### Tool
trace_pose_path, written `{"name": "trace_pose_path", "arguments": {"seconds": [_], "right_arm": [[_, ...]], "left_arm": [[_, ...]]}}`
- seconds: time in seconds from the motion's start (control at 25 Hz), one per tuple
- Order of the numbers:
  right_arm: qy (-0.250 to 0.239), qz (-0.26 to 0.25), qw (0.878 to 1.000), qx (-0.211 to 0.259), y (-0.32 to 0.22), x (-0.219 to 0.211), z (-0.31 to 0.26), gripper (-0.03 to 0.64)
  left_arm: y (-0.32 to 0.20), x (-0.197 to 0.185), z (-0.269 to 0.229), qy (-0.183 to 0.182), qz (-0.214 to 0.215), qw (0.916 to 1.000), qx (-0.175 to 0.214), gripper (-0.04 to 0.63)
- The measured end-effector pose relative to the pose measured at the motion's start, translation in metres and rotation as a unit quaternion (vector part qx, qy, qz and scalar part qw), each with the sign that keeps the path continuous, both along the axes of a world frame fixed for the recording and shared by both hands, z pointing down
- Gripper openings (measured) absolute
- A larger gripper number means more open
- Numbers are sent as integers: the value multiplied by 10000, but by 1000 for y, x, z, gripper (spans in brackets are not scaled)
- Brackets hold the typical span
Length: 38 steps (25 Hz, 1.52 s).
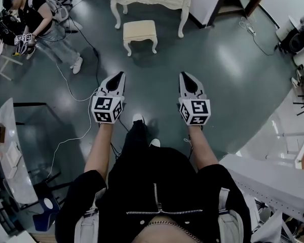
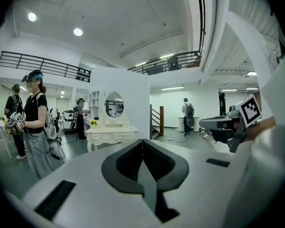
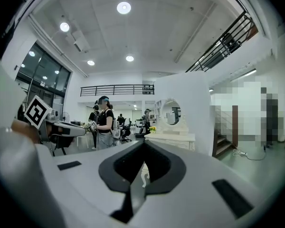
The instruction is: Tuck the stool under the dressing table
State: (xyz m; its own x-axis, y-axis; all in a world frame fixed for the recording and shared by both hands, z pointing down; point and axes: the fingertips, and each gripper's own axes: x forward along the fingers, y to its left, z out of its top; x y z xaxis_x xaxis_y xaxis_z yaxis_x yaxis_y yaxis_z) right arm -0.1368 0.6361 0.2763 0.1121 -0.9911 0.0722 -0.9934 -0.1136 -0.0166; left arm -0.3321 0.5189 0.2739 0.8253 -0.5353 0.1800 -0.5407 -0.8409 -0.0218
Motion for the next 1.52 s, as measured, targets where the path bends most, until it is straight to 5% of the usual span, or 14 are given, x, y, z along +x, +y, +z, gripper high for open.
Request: {"name": "trace_pose_path", "arguments": {"seconds": [0.44,0.92,1.52], "right_arm": [[35,130,9999,-72,-77,58,12,6],[72,167,9998,-121,-249,131,-1,7],[-4,162,9995,-282,-362,178,18,6]], "left_arm": [[-86,70,18,58,144,9998,-94,21],[-251,153,11,17,318,9995,-70,21],[-367,202,33,-16,298,9990,-341,21]]}}
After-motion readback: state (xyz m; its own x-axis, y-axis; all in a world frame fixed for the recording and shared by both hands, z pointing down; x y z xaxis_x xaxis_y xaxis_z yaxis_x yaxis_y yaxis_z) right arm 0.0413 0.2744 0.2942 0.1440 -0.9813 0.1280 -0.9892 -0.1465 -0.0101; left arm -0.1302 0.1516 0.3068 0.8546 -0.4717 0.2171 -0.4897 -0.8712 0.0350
